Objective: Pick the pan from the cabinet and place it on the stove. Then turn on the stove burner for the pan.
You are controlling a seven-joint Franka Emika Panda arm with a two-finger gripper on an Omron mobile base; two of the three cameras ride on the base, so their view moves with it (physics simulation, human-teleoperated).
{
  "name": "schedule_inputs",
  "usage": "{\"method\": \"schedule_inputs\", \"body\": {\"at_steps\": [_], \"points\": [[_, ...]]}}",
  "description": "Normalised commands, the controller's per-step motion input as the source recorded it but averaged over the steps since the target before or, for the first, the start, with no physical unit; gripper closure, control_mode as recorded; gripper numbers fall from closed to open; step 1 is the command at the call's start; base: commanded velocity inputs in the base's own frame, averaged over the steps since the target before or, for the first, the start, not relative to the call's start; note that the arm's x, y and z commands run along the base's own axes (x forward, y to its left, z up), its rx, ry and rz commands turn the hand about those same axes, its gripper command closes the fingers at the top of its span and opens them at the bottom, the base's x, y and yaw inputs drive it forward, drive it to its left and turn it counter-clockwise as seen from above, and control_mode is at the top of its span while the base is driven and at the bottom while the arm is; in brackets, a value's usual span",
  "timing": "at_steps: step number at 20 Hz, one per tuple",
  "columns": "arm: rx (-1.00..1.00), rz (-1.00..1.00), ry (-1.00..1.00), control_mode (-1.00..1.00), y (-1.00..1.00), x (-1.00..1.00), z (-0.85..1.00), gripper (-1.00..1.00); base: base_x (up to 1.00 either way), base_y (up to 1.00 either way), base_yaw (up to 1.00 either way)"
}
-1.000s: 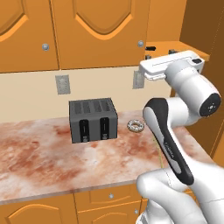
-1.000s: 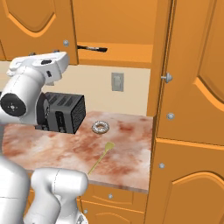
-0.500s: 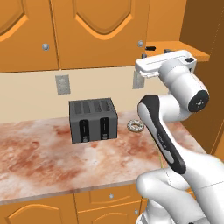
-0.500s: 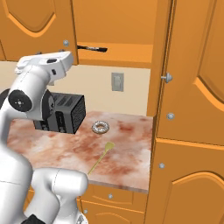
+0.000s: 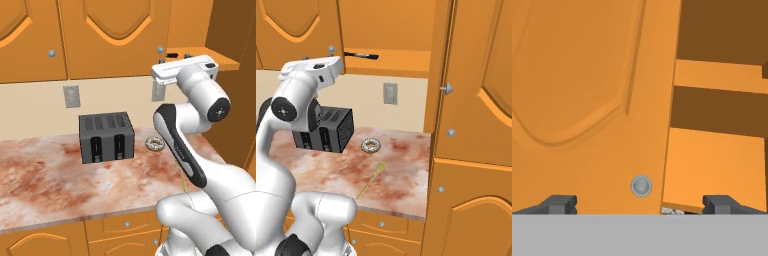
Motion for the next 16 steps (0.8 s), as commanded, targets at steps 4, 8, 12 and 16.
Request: {"method": "schedule_inputs", "body": {"at_steps": [4,8,12,16], "points": [[0.0,0.0,0.0,-1.0,0.0,0.24,0.0,-1.0,0.0,0.0,0.0],[0.0,0.0,0.0,-1.0,0.0,0.25,0.0,-1.0,0.0,0.0,0.0],[0.0,0.0,0.0,-1.0,0.0,0.23,0.0,-1.0,0.0,0.0,0.0],[0.0,0.0,0.0,-1.0,0.0,0.23,0.0,-1.0,0.0,0.0,0.0]]}}
